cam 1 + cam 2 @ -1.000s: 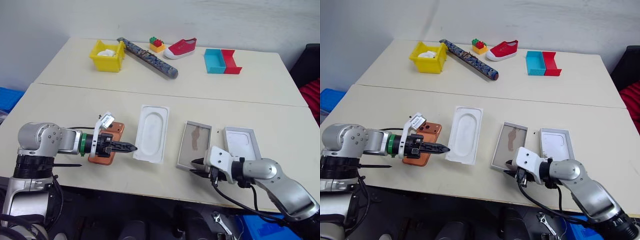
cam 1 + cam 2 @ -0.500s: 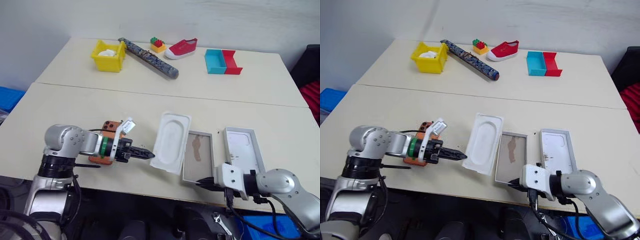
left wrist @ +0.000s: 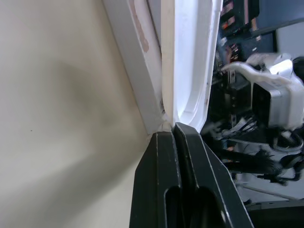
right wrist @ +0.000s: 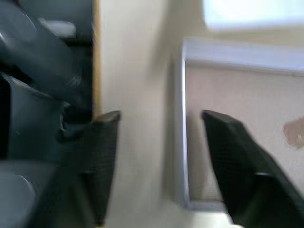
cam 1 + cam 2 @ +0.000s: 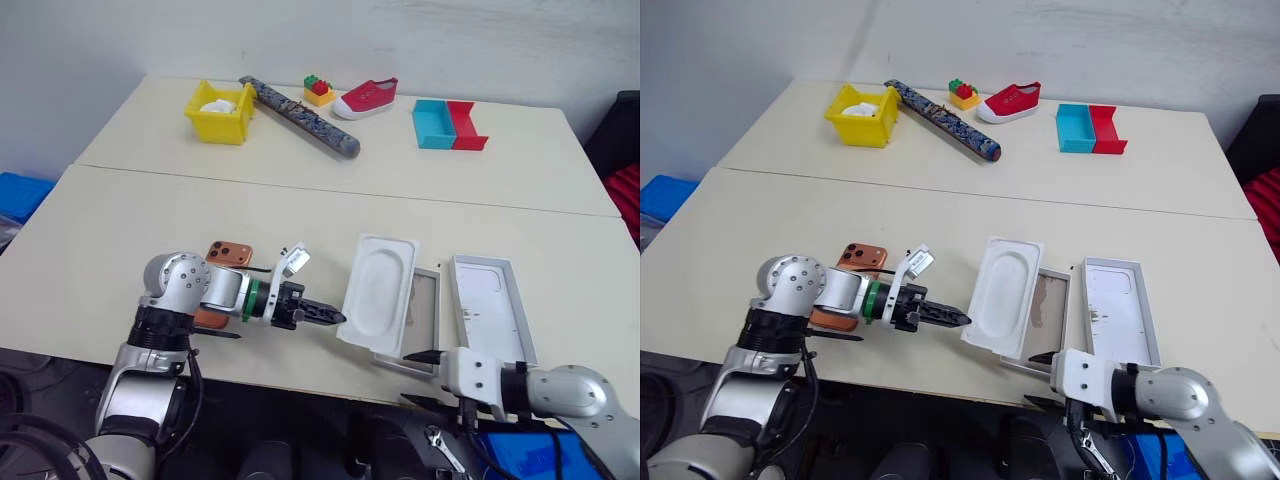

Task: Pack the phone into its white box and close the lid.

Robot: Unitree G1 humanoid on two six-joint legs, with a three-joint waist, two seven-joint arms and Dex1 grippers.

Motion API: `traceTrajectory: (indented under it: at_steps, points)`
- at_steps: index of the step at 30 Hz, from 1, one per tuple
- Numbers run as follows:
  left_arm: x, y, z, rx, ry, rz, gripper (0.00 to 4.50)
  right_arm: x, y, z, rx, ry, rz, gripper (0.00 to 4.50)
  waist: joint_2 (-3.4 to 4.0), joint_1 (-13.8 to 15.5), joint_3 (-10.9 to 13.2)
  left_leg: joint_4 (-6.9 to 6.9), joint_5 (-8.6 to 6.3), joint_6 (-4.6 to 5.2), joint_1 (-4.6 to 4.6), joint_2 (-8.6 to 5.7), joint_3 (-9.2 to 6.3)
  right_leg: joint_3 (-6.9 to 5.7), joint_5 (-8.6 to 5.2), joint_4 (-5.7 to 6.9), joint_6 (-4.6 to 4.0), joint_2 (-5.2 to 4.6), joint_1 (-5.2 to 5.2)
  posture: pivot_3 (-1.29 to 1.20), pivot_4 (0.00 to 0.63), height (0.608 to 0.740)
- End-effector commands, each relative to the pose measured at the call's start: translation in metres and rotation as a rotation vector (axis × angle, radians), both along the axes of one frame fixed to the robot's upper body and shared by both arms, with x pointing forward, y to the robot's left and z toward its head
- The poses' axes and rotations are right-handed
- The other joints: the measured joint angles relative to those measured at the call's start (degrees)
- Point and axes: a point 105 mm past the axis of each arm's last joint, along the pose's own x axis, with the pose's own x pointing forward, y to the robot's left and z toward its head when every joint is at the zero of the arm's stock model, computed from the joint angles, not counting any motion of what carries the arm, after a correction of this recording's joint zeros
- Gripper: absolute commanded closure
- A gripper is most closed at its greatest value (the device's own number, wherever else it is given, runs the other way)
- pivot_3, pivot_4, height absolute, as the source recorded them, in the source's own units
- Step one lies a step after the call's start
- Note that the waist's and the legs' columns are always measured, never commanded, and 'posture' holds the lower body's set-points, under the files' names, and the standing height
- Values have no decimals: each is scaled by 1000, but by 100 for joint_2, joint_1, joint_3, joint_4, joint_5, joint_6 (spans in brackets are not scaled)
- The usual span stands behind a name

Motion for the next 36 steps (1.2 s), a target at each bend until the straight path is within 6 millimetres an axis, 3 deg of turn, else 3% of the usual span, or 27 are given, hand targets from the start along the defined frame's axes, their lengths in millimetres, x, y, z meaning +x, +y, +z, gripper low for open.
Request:
traceTrajectory:
  at_steps: [1,2,3,7,11,20,36]
  points:
    - [-1,-14,13,-34,-22,-39,4500,-13,-6,38,81,-2,-20,446,0,8,0,0,0,0,0,0,-3,-2,0,0,0,0,4,0,150,740]
    - [-1,-19,13,-36,-17,-50,4500,-16,-10,48,110,11,-44,90,0,23,0,0,0,0,0,0,-8,-6,1,-1,1,0,7,0,150,740]
    - [-3,-24,12,-35,-13,-61,4500,-19,-17,58,135,20,-78,35,1,25,1,1,0,0,-2,0,-15,-12,1,-1,2,-1,11,0,150,740]
    - [-4,-39,4,3,7,-72,4500,-24,-44,80,169,29,-219,35,-2,19,2,0,0,0,-1,0,-20,-16,2,-4,3,-1,19,0,150,740]
    - [-7,-51,-4,33,28,-84,4500,-26,-59,88,183,18,-318,35,-6,4,4,-4,-1,-1,2,0,-20,-14,2,-19,3,0,21,0,150,740]
    - [-2,-53,-18,160,-10,-39,4500,-31,-53,80,210,31,-350,35,-5,5,4,-5,-2,-5,7,-1,-15,-6,1,-9,3,0,17,0,150,740]
    - [-6,-56,-21,138,23,-12,4500,-24,-51,77,213,23,-348,35,-5,7,4,-5,0,-9,8,-3,-14,-4,1,-8,3,0,18,0,150,740]
